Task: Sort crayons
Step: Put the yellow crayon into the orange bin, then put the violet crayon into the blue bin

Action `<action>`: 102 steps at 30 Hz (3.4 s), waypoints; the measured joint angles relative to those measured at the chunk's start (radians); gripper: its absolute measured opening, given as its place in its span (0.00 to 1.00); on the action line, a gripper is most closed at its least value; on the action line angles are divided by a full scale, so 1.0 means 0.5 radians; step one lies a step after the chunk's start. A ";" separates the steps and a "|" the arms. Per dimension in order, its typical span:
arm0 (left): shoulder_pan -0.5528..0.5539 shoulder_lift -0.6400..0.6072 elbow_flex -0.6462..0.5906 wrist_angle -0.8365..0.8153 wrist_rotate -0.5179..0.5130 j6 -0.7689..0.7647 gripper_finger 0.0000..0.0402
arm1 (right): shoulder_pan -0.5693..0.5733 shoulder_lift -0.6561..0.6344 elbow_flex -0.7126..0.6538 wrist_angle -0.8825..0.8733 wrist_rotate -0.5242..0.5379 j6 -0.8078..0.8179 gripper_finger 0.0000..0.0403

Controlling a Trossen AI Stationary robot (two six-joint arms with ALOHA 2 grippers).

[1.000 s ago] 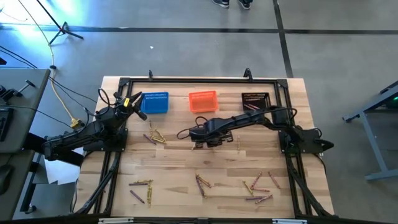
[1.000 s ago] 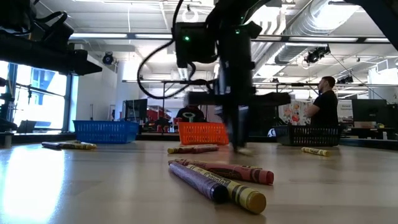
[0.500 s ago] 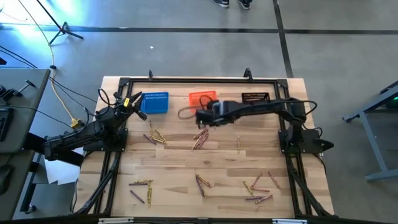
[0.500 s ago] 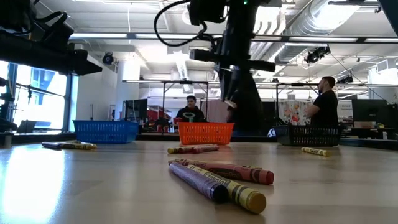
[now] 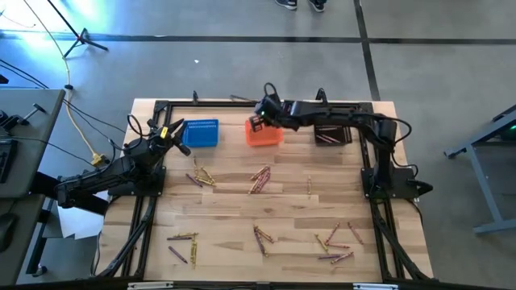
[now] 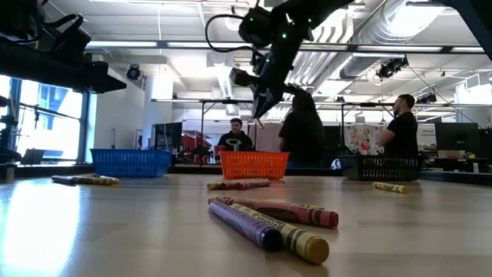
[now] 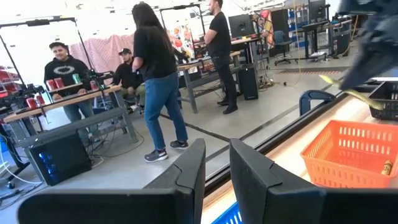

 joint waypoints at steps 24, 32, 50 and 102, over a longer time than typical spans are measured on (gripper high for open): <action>0.000 0.000 0.000 0.000 0.000 0.001 0.15 | -0.068 0.000 -0.293 0.238 -0.182 -0.298 0.10; 0.001 0.000 0.000 0.000 0.000 0.001 0.15 | -0.054 0.000 -0.289 0.259 -0.217 -0.214 0.22; 0.001 0.001 -0.001 0.000 0.000 0.000 0.15 | 0.534 -0.209 -0.285 0.176 -0.688 0.248 0.22; 0.001 0.001 0.000 0.000 -0.008 0.001 0.15 | 2.130 0.163 -0.286 -0.655 -1.130 1.619 0.22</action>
